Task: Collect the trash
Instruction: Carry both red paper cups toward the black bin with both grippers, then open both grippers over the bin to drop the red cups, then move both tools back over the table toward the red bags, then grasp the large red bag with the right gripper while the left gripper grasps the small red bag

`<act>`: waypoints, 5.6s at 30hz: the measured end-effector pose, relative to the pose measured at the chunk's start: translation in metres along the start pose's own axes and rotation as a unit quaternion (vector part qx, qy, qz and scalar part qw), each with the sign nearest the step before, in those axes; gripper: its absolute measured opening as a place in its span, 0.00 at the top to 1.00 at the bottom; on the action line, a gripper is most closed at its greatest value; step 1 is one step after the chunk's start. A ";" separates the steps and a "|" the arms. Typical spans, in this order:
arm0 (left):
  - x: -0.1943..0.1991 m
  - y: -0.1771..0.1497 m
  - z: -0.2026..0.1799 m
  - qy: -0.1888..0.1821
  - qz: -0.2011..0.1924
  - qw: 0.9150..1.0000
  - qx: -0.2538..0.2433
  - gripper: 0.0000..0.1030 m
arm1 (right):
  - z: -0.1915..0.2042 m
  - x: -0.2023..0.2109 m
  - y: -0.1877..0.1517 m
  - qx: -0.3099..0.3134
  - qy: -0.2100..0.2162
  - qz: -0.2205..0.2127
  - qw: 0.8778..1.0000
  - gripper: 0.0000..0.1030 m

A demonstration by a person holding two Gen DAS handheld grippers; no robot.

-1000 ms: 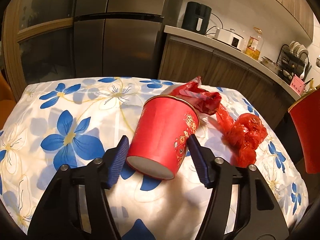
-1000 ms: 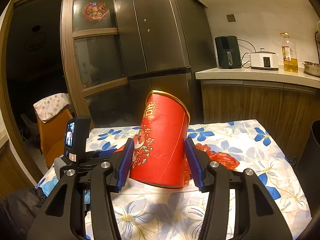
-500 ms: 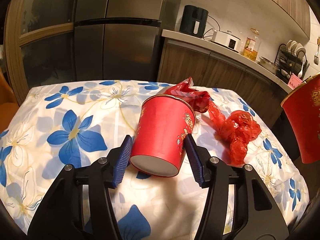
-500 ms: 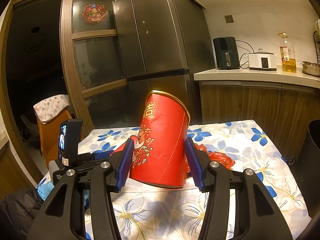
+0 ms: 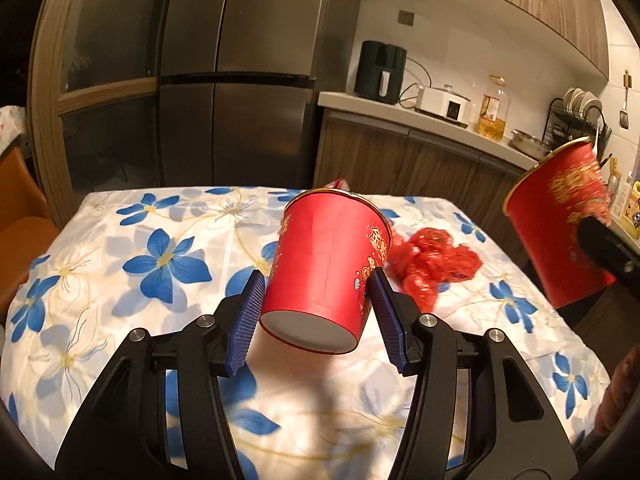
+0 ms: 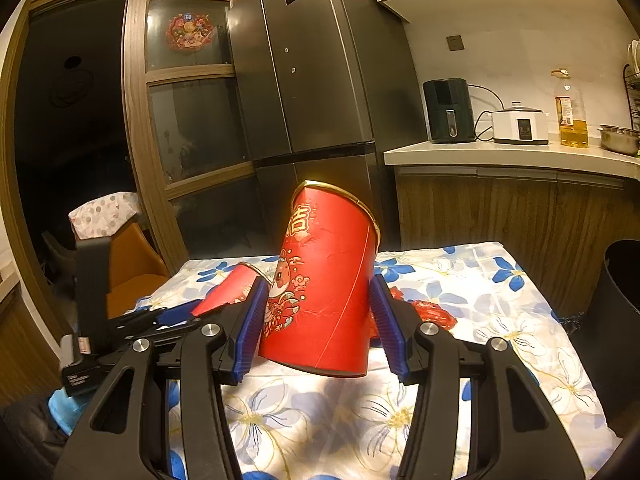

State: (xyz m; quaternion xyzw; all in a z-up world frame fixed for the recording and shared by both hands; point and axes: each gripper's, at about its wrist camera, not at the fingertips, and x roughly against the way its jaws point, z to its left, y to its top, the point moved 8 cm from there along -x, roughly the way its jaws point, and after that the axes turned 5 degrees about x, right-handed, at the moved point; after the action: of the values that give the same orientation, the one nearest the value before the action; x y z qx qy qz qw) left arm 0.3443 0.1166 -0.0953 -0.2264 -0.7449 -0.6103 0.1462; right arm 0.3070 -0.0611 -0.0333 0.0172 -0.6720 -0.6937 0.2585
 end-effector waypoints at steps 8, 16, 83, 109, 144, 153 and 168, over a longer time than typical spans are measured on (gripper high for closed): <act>0.023 0.003 -0.035 -0.011 -0.018 1.000 -0.002 0.49 | -0.015 0.021 -0.004 -0.003 -0.014 -0.002 1.000 0.50; 0.028 0.004 -0.079 -0.021 -0.022 0.999 -0.015 0.49 | -0.040 0.047 -0.008 -0.008 -0.039 -0.006 0.999 0.50; -0.095 -0.011 -0.476 -0.219 -0.009 0.970 -0.106 0.48 | -0.348 0.166 -0.001 -0.106 -0.301 -0.064 0.945 0.49; -0.116 -0.028 -0.469 -0.201 0.022 0.974 -0.099 0.27 | -0.367 0.172 -0.003 -0.137 -0.316 -0.071 0.936 0.24; -0.010 0.005 -0.170 -0.010 -0.065 0.998 -0.024 0.05 | -0.166 0.064 -0.016 -0.058 -0.208 -0.006 0.976 0.07; -0.013 0.022 -0.084 0.048 -0.075 0.996 -0.004 0.05 | -0.107 0.001 -0.025 -0.038 -0.155 0.027 0.987 0.07; -0.034 0.048 -0.014 0.065 -0.080 0.994 0.029 0.05 | -0.048 -0.114 -0.032 -0.034 -0.114 0.082 0.990 0.11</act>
State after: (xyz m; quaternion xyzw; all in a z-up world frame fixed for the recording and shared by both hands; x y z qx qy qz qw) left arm 0.3969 0.1049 -0.0688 -0.1215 -0.7671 -0.6113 0.1521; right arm 0.4124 -0.0629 -0.1049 -0.1256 -0.6723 -0.6900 0.2368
